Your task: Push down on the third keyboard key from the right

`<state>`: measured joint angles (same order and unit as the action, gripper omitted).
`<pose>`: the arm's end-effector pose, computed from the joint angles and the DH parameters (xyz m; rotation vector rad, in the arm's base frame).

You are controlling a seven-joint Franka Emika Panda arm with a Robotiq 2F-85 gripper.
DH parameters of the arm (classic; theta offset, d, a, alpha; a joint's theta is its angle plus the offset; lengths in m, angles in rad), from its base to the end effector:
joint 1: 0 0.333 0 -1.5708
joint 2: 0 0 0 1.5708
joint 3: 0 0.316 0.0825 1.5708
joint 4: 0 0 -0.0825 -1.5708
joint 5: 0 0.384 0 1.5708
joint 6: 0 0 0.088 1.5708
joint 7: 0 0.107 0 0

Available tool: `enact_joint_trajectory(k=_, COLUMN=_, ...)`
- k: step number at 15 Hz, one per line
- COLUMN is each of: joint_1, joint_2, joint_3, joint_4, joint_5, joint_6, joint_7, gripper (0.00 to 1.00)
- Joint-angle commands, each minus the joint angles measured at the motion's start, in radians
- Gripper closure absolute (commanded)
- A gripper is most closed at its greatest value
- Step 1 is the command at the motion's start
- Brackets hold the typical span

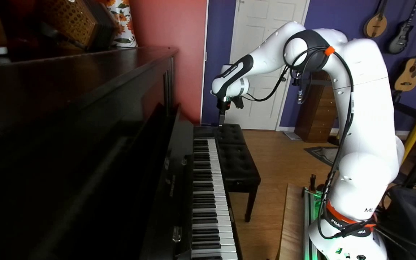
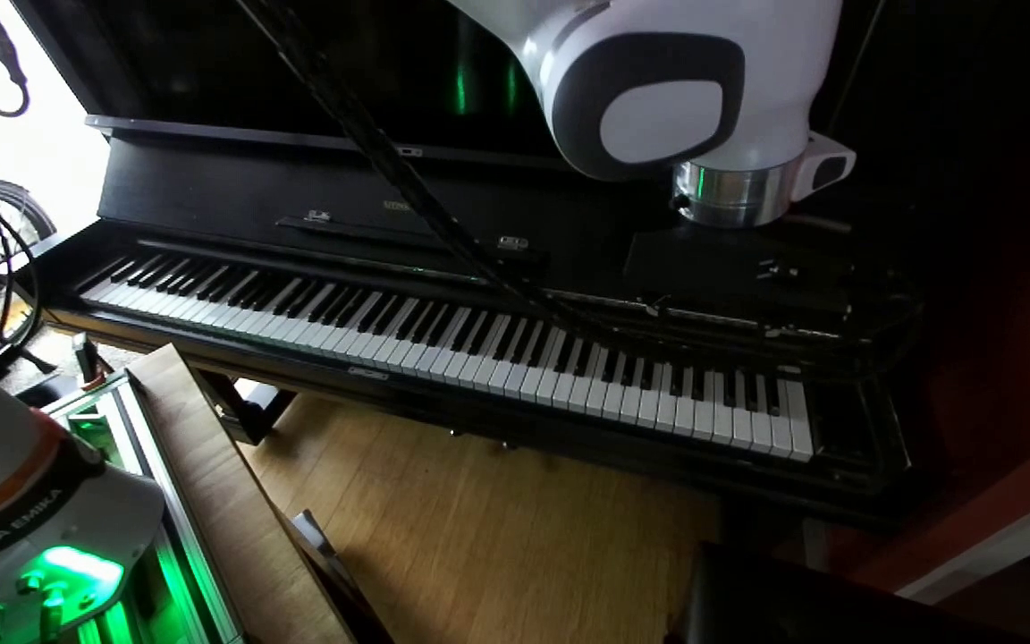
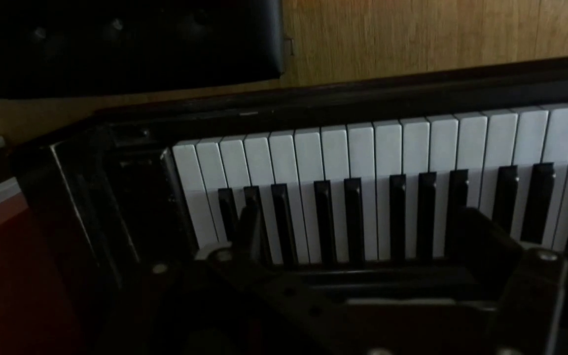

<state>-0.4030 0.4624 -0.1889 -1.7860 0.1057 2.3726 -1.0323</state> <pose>0.5599 -0.3615 0.3120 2.9797 0.5952 0.1359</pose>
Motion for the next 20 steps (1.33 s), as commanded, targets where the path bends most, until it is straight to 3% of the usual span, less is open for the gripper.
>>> enact_joint_trajectory(k=1, joint_1=-0.026, joint_2=0.027, joint_3=0.03, joint_4=0.028, joint_5=0.002, joint_6=-0.002, joint_7=0.008, gripper=0.0)
enact_joint_trajectory(k=7, joint_1=-0.042, joint_2=0.069, joint_3=0.042, joint_4=0.075, joint_5=0.014, joint_6=-0.003, joint_7=0.008, gripper=0.0)
enact_joint_trajectory(k=13, joint_1=-0.061, joint_2=0.215, joint_3=0.038, joint_4=0.226, joint_5=0.009, joint_6=-0.141, joint_7=0.09, gripper=0.0)
enact_joint_trajectory(k=14, joint_1=-0.062, joint_2=0.243, joint_3=0.034, joint_4=0.257, joint_5=0.004, joint_6=-0.168, joint_7=0.108, gripper=0.25)
enact_joint_trajectory(k=15, joint_1=-0.063, joint_2=0.268, joint_3=0.031, joint_4=0.282, joint_5=-0.001, joint_6=-0.183, joint_7=0.125, gripper=0.27)
enact_joint_trajectory(k=20, joint_1=-0.08, joint_2=0.376, joint_3=0.033, joint_4=0.403, joint_5=-0.02, joint_6=-0.176, joint_7=0.151, gripper=0.67)
